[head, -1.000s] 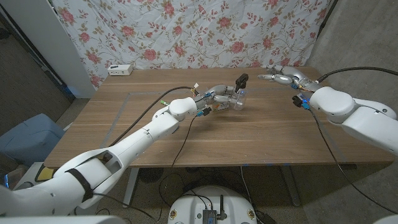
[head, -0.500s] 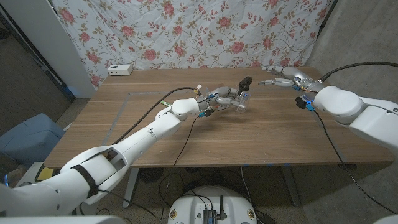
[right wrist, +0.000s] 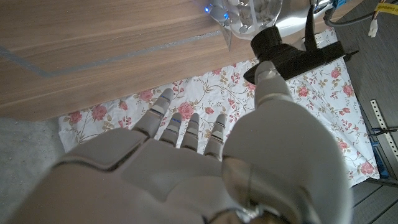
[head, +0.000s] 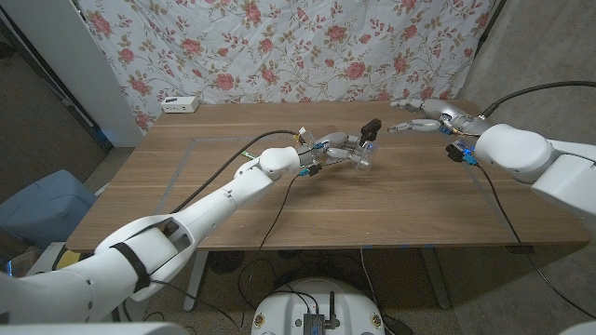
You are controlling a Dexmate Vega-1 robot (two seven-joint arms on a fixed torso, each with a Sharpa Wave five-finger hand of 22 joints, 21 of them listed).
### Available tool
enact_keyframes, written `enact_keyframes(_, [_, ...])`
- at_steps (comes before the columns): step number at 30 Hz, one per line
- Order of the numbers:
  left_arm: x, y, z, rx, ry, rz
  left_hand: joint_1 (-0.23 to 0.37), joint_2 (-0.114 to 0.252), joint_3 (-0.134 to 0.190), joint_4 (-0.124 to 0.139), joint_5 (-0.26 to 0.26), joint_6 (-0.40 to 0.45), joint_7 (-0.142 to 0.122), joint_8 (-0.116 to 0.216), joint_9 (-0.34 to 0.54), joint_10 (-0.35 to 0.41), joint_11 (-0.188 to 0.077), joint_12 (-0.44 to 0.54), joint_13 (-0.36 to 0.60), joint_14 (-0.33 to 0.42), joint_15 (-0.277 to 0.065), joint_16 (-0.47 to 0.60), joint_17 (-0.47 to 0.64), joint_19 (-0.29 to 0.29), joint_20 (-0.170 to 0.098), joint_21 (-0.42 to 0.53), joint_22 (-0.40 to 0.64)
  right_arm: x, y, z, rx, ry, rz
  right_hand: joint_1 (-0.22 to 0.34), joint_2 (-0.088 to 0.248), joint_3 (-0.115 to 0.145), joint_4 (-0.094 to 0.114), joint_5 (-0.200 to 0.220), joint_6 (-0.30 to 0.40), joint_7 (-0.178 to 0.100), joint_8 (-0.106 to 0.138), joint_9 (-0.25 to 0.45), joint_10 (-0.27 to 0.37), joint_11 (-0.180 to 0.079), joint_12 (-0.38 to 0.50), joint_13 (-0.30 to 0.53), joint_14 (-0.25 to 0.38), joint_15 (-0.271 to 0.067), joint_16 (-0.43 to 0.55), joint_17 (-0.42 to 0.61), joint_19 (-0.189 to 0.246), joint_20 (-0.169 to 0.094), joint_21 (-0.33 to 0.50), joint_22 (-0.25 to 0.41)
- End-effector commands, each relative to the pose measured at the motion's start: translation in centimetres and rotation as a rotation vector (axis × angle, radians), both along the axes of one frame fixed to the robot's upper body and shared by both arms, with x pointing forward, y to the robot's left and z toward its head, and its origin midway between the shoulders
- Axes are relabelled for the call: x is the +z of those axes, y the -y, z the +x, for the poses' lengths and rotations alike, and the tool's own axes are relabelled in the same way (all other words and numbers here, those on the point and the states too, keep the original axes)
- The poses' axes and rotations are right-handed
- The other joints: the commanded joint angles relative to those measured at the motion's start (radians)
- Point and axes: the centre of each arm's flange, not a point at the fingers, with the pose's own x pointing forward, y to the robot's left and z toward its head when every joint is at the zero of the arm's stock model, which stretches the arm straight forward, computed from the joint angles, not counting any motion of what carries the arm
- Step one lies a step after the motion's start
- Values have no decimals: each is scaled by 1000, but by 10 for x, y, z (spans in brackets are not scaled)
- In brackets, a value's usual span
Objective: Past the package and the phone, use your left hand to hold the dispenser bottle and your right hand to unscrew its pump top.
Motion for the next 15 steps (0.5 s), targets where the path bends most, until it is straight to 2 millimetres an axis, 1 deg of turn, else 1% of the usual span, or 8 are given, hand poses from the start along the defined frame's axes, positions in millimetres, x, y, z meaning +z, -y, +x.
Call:
enact_keyframes(1, [0, 5, 4, -8, 11, 31, 25, 83, 18, 10, 5, 48, 9, 5, 4, 9, -1, 5, 5, 10, -103, 4, 2, 6, -54, 0, 3, 12, -9, -11, -14, -33, -75, 16, -1, 13, -1, -8, 0, -5, 3, 5, -14, 3, -3, 4, -14, 8, -4, 6, -4, 7, -5, 2])
enact_keyframes(3, [0, 6, 5, -10, 13, 35, 24, 84, 19, 10, 5, 48, 9, 5, 4, 11, 1, 6, 6, 10, -103, 4, 2, 5, -55, -1, 3, 13, -10, -11, -19, -39, -81, 18, -3, 13, 2, -11, 7, -4, 6, 6, -19, 7, -4, 4, -17, 11, -4, 6, -9, 8, -6, 2])
enact_keyframes(5, [1, 7, 6, -11, 16, 38, 24, 85, 19, 10, 5, 48, 9, 4, 4, 12, -3, 6, 6, 10, -103, 3, 2, 5, -55, -1, 3, 15, -11, -11, -23, -51, -90, 16, -4, 12, 5, -12, 10, -4, 7, 6, -21, 9, -3, 4, -19, 13, -4, 6, -10, 9, -5, 3])
enact_keyframes(14, [3, 11, 10, -16, 21, 52, 23, 90, 24, 12, 7, 52, 9, 4, 5, 14, -2, 4, 9, 13, -102, 1, 1, 5, -54, -3, 3, 21, -15, -12, -61, -77, -134, 11, -6, 11, 13, -19, 19, -4, 10, 7, -39, 12, -5, 5, -30, 15, -3, 8, -18, 15, -5, 3])
enact_keyframes(15, [3, 12, 11, -16, 22, 53, 22, 89, 24, 11, 7, 52, 10, 4, 5, 14, -3, 4, 9, 13, -102, 1, 1, 5, -54, -3, 3, 22, -15, -12, -66, -81, -136, 3, -9, 8, 19, -22, 16, -3, 8, 8, -38, 26, -2, 5, -31, 16, -1, 10, -18, 15, -4, 3])
